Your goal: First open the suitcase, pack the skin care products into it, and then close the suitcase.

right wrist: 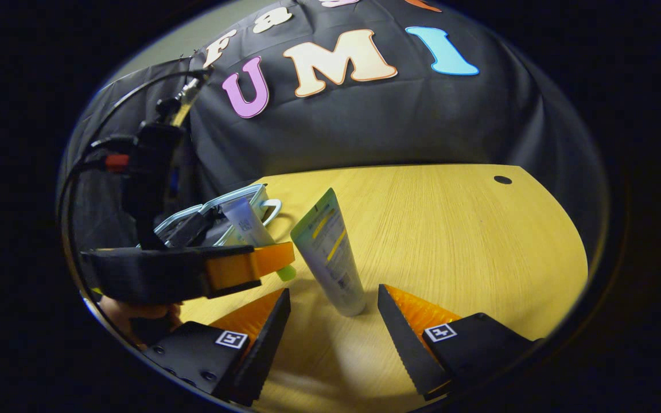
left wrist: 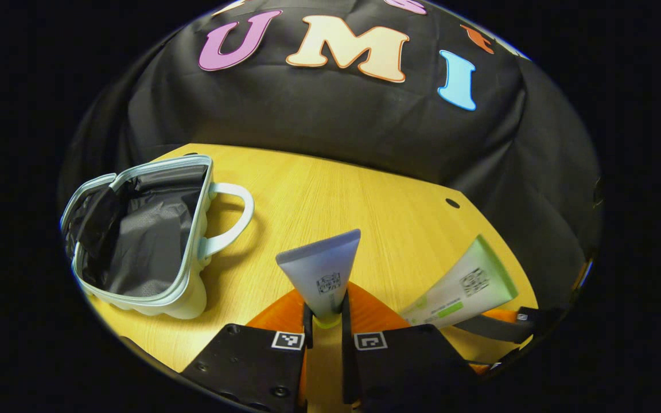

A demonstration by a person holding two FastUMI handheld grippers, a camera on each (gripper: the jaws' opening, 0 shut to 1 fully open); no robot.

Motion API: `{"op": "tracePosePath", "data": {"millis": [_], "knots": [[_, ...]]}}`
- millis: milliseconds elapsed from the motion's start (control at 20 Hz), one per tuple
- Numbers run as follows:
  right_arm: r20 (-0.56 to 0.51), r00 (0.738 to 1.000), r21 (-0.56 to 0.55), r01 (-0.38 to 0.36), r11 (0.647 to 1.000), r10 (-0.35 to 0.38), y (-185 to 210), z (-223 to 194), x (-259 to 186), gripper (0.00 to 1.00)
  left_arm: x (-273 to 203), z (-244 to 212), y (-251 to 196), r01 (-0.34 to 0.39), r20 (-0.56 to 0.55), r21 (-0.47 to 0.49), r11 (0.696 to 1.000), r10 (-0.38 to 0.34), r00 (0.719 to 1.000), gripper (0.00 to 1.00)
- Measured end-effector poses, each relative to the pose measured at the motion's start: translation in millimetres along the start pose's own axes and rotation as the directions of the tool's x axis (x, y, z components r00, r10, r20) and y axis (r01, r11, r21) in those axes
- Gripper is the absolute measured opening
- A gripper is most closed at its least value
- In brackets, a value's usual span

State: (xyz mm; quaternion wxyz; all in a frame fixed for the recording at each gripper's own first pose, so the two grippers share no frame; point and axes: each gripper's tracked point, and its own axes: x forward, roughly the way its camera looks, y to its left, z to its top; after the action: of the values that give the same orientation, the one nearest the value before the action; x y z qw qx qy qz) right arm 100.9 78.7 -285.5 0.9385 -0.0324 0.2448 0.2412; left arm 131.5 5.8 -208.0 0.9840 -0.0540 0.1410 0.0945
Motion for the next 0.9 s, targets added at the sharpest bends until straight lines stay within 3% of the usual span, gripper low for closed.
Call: {"op": "tracePosePath", "data": {"millis": [150, 250, 300, 450, 550, 600, 650, 700, 900], "knots": [[0.019, 1.0, 0.02, -0.022, 1.0, 0.022, 5, 1, 20, 0.94, -11, 13, -1, 0.009, 0.016, -0.012, 1.0, -0.009, 1.0, 0.17], [0.03, 1.0, 0.011, -0.003, 1.0, 0.003, 3, 1, 30, 0.83, -18, 20, 2, 0.011, 0.023, -0.014, 1.0, -0.011, 1.0, 0.17], [0.039, 0.999, 0.007, 0.007, 1.0, -0.007, 1, 1, 35, 0.87, -21, 22, 4, 0.014, 0.027, -0.014, 1.0, -0.014, 1.0, 0.17], [0.059, 0.998, 0.003, 0.027, 1.0, -0.027, 1, 4, 46, 0.85, -29, 25, 13, 0.016, 0.029, -0.011, 1.0, -0.016, 0.999, 0.17], [0.065, 0.996, -0.012, 0.061, 0.998, -0.06, -6, 3, 51, 0.77, -33, 28, 19, 0.016, 0.028, -0.02, 1.0, -0.015, 0.999, 0.17], [0.069, 0.995, -0.014, 0.068, 0.998, -0.067, -8, 3, 53, 0.55, -37, 31, 22, 0.019, 0.032, -0.029, 0.999, -0.018, 0.999, 0.17], [0.067, 0.995, -0.007, 0.069, 0.998, -0.068, -8, 4, 54, 0.47, -39, 34, 25, 0.023, 0.038, -0.036, 0.999, -0.021, 0.999, 0.17], [0.063, 0.995, -0.008, 0.075, 0.997, -0.075, -9, 4, 57, 0.49, -43, 38, 28, 0.03, 0.048, -0.043, 0.999, -0.028, 0.998, 0.17], [0.011, 0.994, -0.053, 0.113, 0.992, -0.113, -11, 5, 55, 0.36, -57, 59, 49, 0.033, 0.07, -0.063, 0.997, -0.028, 0.997, 0.17]]}}
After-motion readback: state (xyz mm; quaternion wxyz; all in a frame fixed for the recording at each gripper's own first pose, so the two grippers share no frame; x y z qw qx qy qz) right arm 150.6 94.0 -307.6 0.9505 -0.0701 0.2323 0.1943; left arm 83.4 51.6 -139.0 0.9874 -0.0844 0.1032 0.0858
